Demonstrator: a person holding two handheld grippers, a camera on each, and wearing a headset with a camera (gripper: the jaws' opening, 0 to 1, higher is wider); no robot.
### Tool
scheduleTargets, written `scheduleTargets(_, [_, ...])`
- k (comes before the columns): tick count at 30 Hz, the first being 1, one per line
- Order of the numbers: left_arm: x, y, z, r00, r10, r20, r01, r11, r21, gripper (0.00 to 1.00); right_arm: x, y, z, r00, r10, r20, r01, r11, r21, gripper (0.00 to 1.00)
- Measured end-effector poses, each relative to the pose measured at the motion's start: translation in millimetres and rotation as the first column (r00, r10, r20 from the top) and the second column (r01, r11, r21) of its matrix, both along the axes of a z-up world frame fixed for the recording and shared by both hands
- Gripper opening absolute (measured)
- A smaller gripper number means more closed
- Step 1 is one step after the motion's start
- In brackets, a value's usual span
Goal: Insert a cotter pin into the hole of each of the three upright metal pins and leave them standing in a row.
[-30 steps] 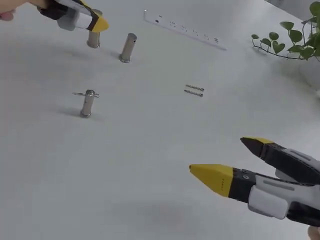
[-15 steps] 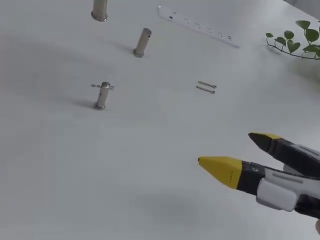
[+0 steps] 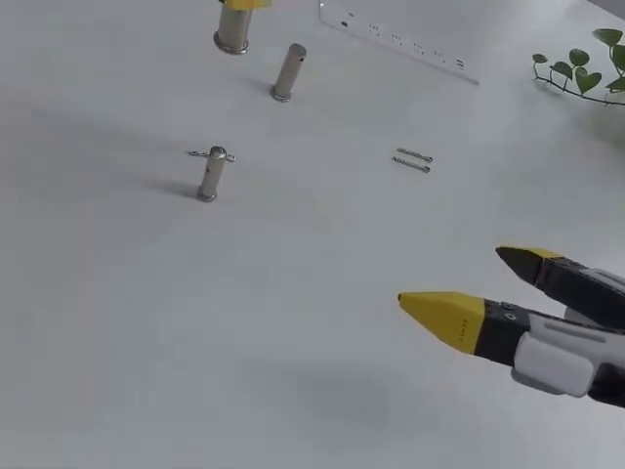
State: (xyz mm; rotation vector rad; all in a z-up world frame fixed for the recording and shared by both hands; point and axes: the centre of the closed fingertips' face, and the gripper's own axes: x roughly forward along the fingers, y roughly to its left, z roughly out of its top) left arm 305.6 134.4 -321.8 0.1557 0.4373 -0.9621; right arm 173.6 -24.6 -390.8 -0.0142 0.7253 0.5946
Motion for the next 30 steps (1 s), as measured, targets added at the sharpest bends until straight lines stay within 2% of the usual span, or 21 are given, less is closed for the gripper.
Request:
scheduleTargets(5, [-17.5, -23.0, -6.7, 0.998, -0.059, -0.008, 0.059, 0.998, 0.006, 0.09, -2.7, 1.1, -2.1, 1.0, 0.002, -0.006, -0.002, 1.0, 0.002, 0.91])
scheduleTargets(7, [-24.5, -32.0, -10.0, 0.997, -0.077, -0.02, 0.078, 0.997, 0.007, 0.09, -3.1, 1.8, -2.2, 1.0, 0.004, -0.008, -0.004, 1.0, 0.007, 0.91])
scheduleTargets(8, [-29.2, -37.6, -14.2, 0.995, -0.09, -0.035, 0.091, 0.996, 0.012, 0.09, -3.1, 1.9, -2.2, 1.0, 0.005, -0.009, -0.005, 1.0, 0.008, 0.91])
scheduleTargets(11, [-39.3, -50.1, -24.6, 0.992, -0.119, -0.035, 0.121, 0.992, 0.039, 0.09, -3.1, 0.7, -2.2, 1.0, 0.003, -0.007, -0.003, 1.0, 0.009, 0.91])
scheduleTargets(17, [-57.6, -73.1, -43.1, 0.985, -0.165, -0.059, 0.168, 0.985, 0.044, 0.09, -5.6, -6.2, -3.3, 1.0, -0.016, -0.013, 0.016, 1.0, 0.009, 0.91])
scheduleTargets(21, [-65.6, -82.4, -54.5, 0.982, -0.181, -0.053, 0.185, 0.98, 0.073, 0.09, -7.4, -9.8, -4.8, 0.999, -0.026, -0.018, 0.026, 1.0, 0.007, 0.91])
scheduleTargets(25, [-71.7, -87.8, -64.4, 0.979, -0.201, -0.02, 0.202, 0.973, 0.114, 0.09, -8.1, -12.4, -6.6, 0.999, -0.035, -0.022, 0.035, 0.999, 0.007, 0.91])
scheduleTargets(27, [-73.9, -89.5, -68.5, 0.979, -0.203, -0.02, 0.204, 0.972, 0.117, 0.09, -8.3, -13.0, -6.8, 0.999, -0.036, -0.023, 0.036, 0.999, 0.007, 0.91])
scheduleTargets(30, [-76.5, -92.0, -74.0, 0.98, -0.198, -0.035, 0.2, 0.974, 0.104, 0.09, -8.4, -14.1, -6.7, 0.999, -0.041, -0.022, 0.041, 0.999, 0.01, 0.91])
